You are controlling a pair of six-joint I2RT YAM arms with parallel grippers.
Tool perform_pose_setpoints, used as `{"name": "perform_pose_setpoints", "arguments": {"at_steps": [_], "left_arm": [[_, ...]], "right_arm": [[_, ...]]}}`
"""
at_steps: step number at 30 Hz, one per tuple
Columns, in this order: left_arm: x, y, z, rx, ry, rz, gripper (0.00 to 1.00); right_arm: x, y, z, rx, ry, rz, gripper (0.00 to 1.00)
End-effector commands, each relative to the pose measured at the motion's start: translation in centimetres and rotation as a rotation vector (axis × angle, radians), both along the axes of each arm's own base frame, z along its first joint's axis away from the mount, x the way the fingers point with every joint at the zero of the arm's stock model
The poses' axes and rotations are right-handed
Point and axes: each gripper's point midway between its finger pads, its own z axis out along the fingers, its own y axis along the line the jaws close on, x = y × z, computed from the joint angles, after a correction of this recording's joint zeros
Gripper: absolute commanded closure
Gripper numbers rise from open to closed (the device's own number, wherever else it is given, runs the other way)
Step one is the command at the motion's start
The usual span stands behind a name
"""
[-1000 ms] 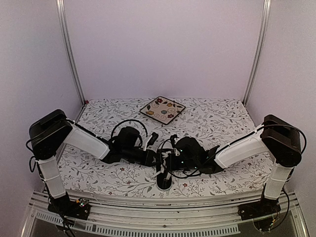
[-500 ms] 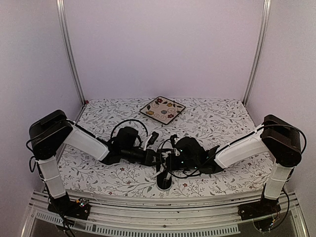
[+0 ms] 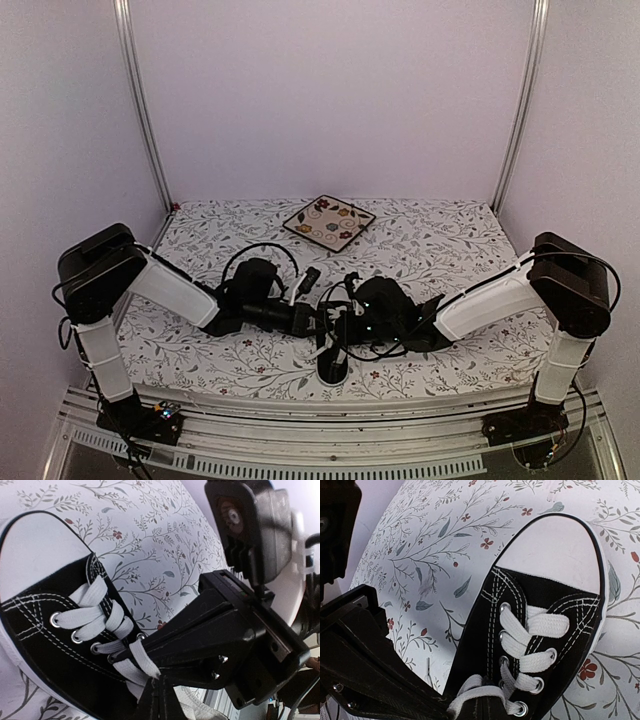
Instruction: Tie the shoes
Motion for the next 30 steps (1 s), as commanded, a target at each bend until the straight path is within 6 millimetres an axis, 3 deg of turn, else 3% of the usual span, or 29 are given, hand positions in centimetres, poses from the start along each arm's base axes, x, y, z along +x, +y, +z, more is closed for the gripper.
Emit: {"name": "perform_pose_setpoints", "arguments": {"at_steps": [1,12,18,23,30], "left_arm": [[-1.0,-0.7,1.7,-0.052,-0.023,-0.035,1.00],[-1.9,-2.1,0.3,-0.029,-0.002,-0.056,1.00],[0.5,0.1,1.3,0.074,-0.072,0.090,1.00],[1.6,2.0,3.2,0.127,-0.138,0.176,0.83],[2.6,3.4,2.8,0.188,-0.136,0.221,0.70]], "right_arm": [[0.8,-1.2,-1.9,-0.073,0.017,-0.043,0.98],[0.6,-1.3,-1.9,-0.068,0.017,-0.039,0.98],[0.4,-1.6,-2.0,-0.068,0.023,-0.043,0.98],[0.3,-1.8,-2.2,-0.069,0.029,-0.047,0.98],[0.2,-1.6,-2.1,-0.063,0.028,-0.042,0.98]]}}
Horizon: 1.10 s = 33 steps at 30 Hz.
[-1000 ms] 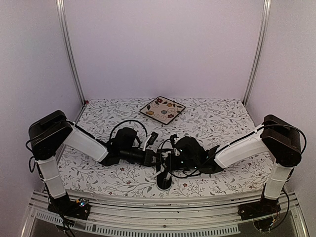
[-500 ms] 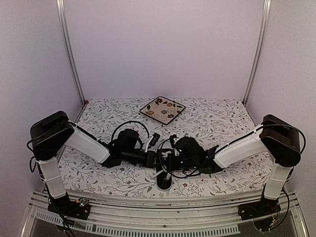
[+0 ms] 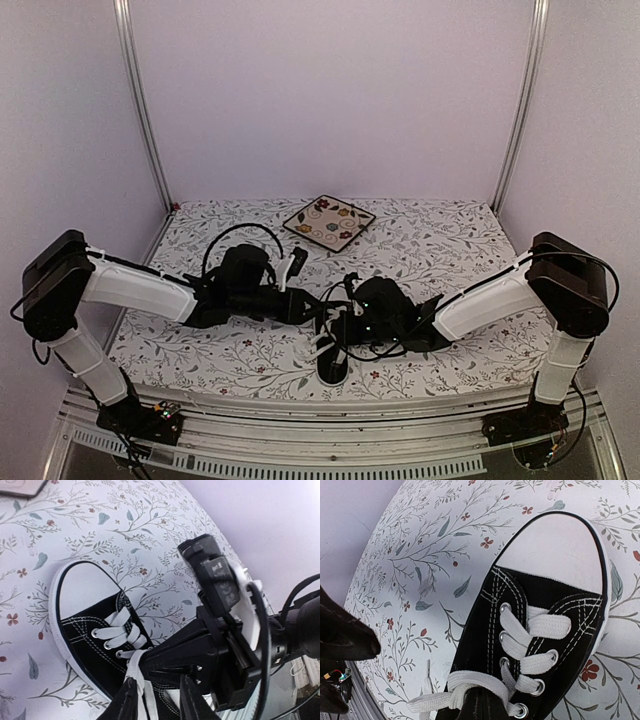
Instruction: Tie the shoes
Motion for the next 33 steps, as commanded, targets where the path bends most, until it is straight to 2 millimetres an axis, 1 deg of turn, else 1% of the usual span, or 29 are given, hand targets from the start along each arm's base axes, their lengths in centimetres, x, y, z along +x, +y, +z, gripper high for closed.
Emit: {"name": "perform_pose_setpoints", "arguments": {"at_steps": [1,7,12,16,20,22,24,33], "left_arm": [[0.7,1.3,-2.1,0.107,0.032,0.045,0.69],[1.8,1.2,-4.5,0.178,0.091,0.067,0.72],[2.6,0.9,-5.4,0.183,0.110,0.064,0.73],[2.4,0.2,-6.2,0.202,0.131,0.017,0.74],[2.1,-0.2,-6.5,0.205,0.129,-0.022,0.80],[2.1,-0.3,-6.5,0.207,0.123,-0.040,0.84],[2.0,-0.6,-6.3,0.204,0.113,-0.059,0.86],[0.9,-1.9,-5.8,0.167,0.099,-0.179,0.88]], "right_arm": [[0.2,-1.8,-1.9,-0.063,0.022,-0.042,0.98],[0.2,-1.9,-1.8,-0.062,0.019,-0.044,0.98],[0.2,-2.0,-1.7,-0.060,0.018,-0.046,0.98],[0.2,-2.0,-1.6,-0.060,0.017,-0.047,0.98],[0.2,-2.1,-1.7,-0.063,0.017,-0.049,0.98],[0.3,-2.1,-1.7,-0.063,0.016,-0.050,0.98],[0.3,-2.1,-1.8,-0.065,0.017,-0.050,0.98],[0.2,-2.0,-1.9,-0.065,0.020,-0.049,0.98]]}}
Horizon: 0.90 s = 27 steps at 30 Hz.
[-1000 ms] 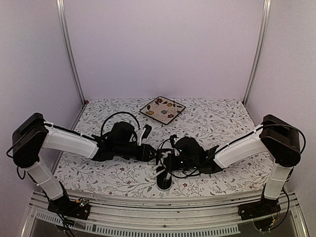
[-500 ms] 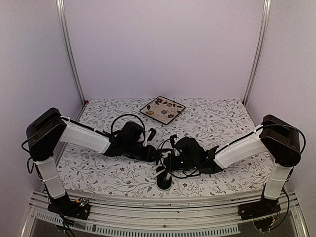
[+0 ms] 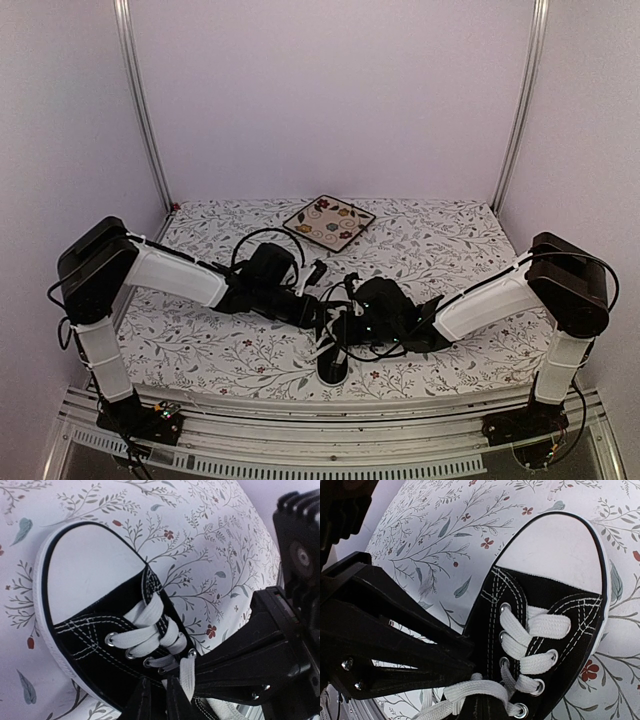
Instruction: Tie the shoes
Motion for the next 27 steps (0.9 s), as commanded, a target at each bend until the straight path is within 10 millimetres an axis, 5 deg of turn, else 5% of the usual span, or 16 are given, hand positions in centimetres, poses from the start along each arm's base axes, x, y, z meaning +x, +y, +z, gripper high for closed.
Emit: {"name": "perform_pose_setpoints", "arguments": {"at_steps": [1,27], "left_arm": [[-0.6,-0.8,0.0,-0.021,0.003,-0.084,0.88],[-1.7,-1.0,0.0,-0.186,0.105,-0.022,0.83]], "right_arm": [[0.2,-2.0,-1.9,-0.070,0.024,-0.048,0.98],[0.2,-2.0,-2.0,-0.073,0.026,-0.048,0.98]]}}
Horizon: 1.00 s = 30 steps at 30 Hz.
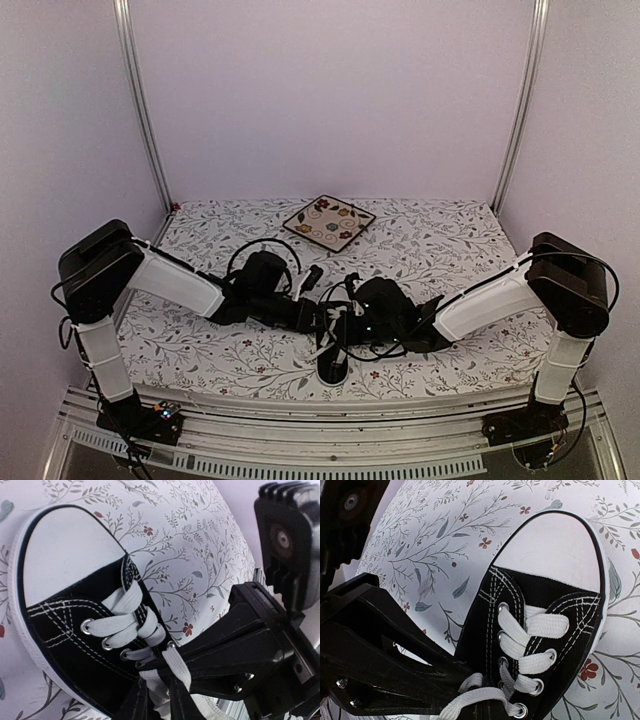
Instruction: Tie the shoes
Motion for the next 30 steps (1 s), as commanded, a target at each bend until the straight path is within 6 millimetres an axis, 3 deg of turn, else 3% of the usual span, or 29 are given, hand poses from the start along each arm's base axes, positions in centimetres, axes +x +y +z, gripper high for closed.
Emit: {"name": "perform_pose_setpoints", "arguments": {"at_steps": [1,11,20,30], "left_arm": [[-0.2,-0.5,-0.1,-0.052,0.026,-0.019,0.82],[-0.4,-0.7,-0.8,-0.050,0.049,-0.034,0.82],[-0.5,-1.1,-0.8,-0.075,0.061,-0.043,1.00],[0.5,0.1,0.1,-0.076,0.045,0.065,1.00]], "right_arm": [[0.2,-2.0,-2.0,-0.078,0.022,-0.039,0.98],[0.2,-2.0,-1.9,-0.078,0.021,-0.040,0.98],[0.3,-1.9,-1.9,-0.078,0.019,-0.040,0.98],[0.5,-2.8,-1.1,-0.095,0.000,-0.067,0.98]]}}
